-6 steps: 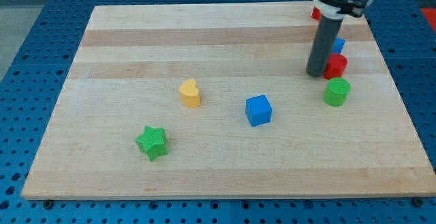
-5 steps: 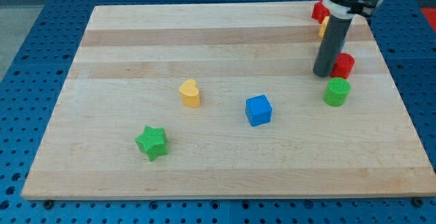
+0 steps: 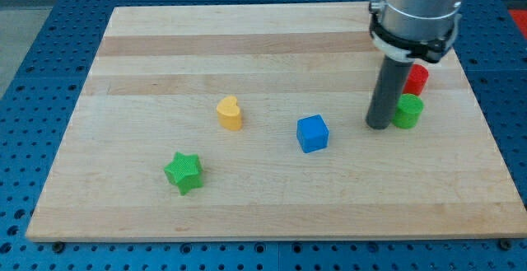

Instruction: Adjust the green circle vertically to the red circle

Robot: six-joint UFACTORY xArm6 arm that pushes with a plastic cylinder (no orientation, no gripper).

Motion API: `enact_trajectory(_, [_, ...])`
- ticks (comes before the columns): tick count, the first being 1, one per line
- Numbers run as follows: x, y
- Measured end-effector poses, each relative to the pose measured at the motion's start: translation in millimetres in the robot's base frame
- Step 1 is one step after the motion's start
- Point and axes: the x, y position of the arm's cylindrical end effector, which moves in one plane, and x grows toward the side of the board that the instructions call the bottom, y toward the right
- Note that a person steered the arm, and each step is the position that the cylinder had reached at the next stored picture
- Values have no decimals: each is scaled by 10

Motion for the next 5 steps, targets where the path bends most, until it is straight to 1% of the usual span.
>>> enact_trajectory(3, [11, 253])
enact_trajectory(4, [23, 54])
enact_trajectory(5, [-507, -329])
